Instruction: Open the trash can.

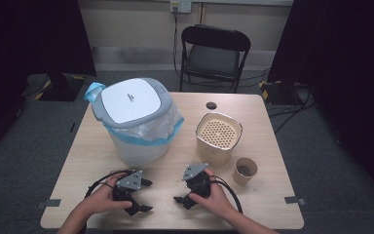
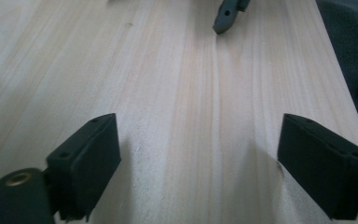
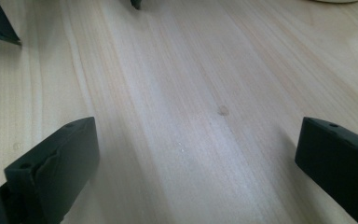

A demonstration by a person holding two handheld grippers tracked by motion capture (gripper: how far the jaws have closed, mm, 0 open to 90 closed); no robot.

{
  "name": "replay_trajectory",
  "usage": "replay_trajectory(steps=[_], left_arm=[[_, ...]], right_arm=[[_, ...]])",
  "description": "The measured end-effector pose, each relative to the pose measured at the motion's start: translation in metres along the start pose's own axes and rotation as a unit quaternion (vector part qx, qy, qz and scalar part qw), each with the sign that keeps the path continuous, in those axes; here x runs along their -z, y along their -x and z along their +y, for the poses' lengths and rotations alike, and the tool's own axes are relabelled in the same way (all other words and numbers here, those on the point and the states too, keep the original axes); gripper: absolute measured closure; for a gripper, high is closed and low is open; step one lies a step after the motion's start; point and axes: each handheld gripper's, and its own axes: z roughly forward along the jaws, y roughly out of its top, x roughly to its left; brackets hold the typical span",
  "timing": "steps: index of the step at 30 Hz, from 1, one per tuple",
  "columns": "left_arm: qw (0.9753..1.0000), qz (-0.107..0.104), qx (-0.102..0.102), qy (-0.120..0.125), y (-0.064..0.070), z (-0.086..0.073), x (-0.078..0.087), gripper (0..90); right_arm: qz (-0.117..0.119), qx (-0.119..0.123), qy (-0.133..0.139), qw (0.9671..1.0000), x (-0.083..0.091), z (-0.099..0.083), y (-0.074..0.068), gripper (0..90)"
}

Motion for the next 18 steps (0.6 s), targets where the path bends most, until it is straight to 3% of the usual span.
replay_trajectory(steps=[3,5,7,9,12,13,18], left_arm=[[1.0000,-0.002,-0.004,-0.004,0.001,0.000,-0.001,6.8],[0.9998,0.001,-0.019,-0.010,0.003,0.001,-0.002,5.7],[0.9998,0.004,-0.018,-0.009,0.004,0.001,-0.003,5.2],[0.9998,0.002,-0.019,-0.009,0.004,0.001,-0.003,5.0],[0.9998,0.002,-0.020,-0.010,0.004,0.001,-0.003,4.9],[0.9997,0.002,-0.020,-0.011,0.004,0.001,-0.003,4.9],[0.9997,0.002,-0.020,-0.011,0.004,0.001,-0.003,4.9]], right_arm=[[0.002,0.000,0.001,1.0000,0.000,0.000,0.001,0.0],[0.004,0.001,-0.004,1.0000,0.001,0.000,0.002,0.0],[0.006,0.001,-0.008,0.9999,0.002,0.001,0.002,0.9],[0.010,0.004,-0.009,0.9999,0.006,0.003,0.004,17.7],[0.012,0.005,-0.011,0.9999,0.013,0.007,0.007,13.6],[0.004,-0.003,-0.004,1.0000,0.021,0.012,0.009,17.8],[0.010,0.000,0.000,0.9999,0.042,0.027,0.013,17.8]])
